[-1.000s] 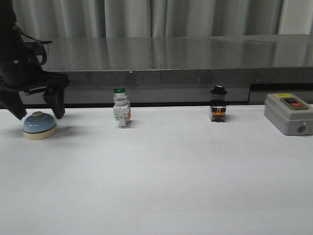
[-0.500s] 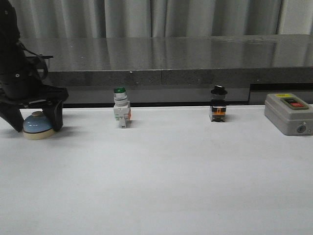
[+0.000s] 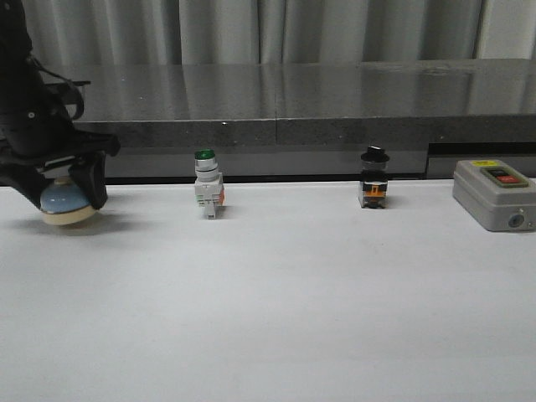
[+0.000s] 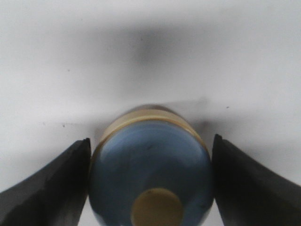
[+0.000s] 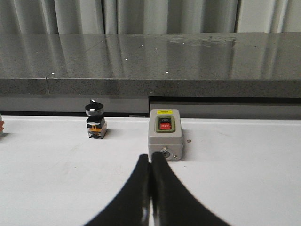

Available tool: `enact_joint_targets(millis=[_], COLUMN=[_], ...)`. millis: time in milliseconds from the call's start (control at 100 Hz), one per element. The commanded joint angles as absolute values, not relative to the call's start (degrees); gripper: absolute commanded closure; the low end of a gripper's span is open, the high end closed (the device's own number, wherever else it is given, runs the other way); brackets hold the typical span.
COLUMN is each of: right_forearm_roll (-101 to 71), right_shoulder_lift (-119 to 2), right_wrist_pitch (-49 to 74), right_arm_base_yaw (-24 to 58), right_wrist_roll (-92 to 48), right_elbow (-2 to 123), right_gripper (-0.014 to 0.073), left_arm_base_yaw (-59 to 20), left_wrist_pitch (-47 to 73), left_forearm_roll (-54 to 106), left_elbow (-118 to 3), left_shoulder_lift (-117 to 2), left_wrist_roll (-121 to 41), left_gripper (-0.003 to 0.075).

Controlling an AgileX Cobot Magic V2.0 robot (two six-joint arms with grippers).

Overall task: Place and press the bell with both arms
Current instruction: 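Close the left gripper on the bell and lift it, then carry the bell with the left gripper to the table center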

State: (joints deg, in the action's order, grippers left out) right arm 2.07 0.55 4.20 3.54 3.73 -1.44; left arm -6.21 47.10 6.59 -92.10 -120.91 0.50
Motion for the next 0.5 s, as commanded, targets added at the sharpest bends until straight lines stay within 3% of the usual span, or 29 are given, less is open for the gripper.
enact_joint_targets(millis=[0,490], right_forearm_roll=[2.8,2.8], right_shoulder_lift=[1.6,1.6], right_wrist_pitch=[-1.0,-1.0], right_arm_base_yaw=[3.2,3.2], right_wrist_roll=[3.6,3.6], right_elbow=[-0.7,-0.7], right_gripper=[0.0655,0.0655], left_arm_base_yaw=[-6.7,-20.1], left_wrist_pitch=[46.0,49.5], left_forearm_roll=[8.1,8.0], left_elbow=[-94.1,-94.1], left_shoulder_lift=[-114.2,-107.4], left_wrist_roll=[0.6,-1.5], left_gripper=[0.0408,0.0408])
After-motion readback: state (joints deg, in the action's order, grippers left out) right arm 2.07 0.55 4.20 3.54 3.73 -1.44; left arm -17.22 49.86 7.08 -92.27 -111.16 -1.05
